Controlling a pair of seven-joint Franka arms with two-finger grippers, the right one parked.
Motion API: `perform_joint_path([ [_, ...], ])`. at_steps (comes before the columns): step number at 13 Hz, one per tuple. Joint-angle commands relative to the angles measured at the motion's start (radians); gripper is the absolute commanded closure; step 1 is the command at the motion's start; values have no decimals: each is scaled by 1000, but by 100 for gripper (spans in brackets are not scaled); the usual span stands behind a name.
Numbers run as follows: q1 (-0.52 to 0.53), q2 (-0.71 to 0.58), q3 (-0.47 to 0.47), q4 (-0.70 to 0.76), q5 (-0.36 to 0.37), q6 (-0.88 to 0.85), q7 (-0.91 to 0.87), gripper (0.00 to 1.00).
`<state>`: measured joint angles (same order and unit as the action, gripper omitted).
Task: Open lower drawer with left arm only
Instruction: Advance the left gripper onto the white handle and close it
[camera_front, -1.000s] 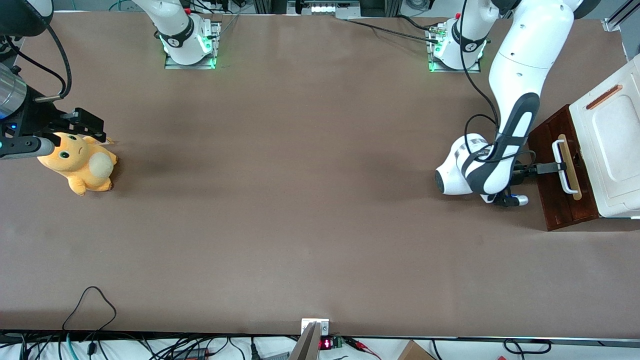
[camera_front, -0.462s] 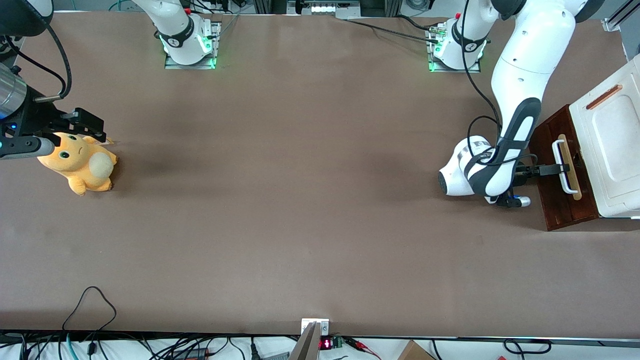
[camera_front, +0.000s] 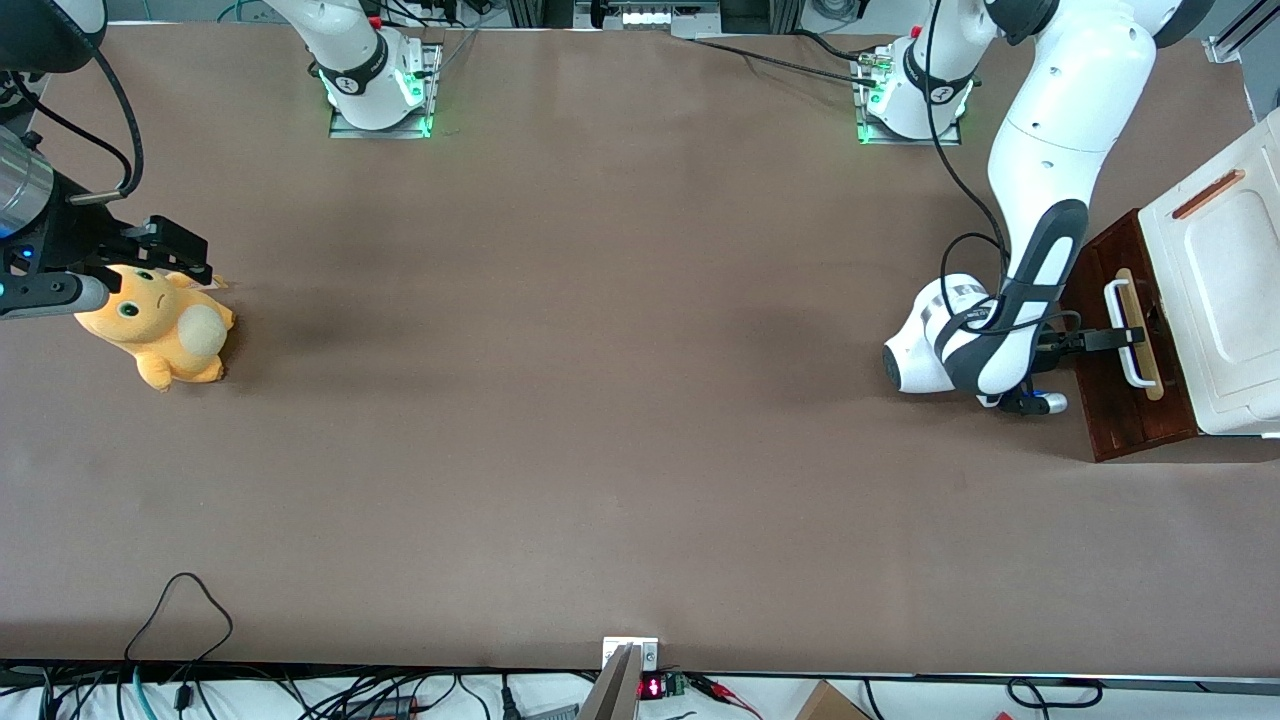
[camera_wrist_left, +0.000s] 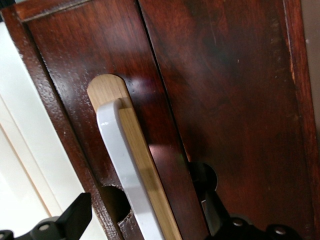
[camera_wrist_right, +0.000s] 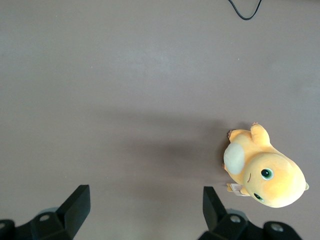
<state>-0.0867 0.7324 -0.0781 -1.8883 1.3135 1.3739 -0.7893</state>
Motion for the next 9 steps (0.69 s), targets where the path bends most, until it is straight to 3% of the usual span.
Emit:
perform_joint_path([
  [1,12,4,-8,-6,26,-6,-10,1],
  [9,24,2,-8,-6,26,-9,-13,15],
])
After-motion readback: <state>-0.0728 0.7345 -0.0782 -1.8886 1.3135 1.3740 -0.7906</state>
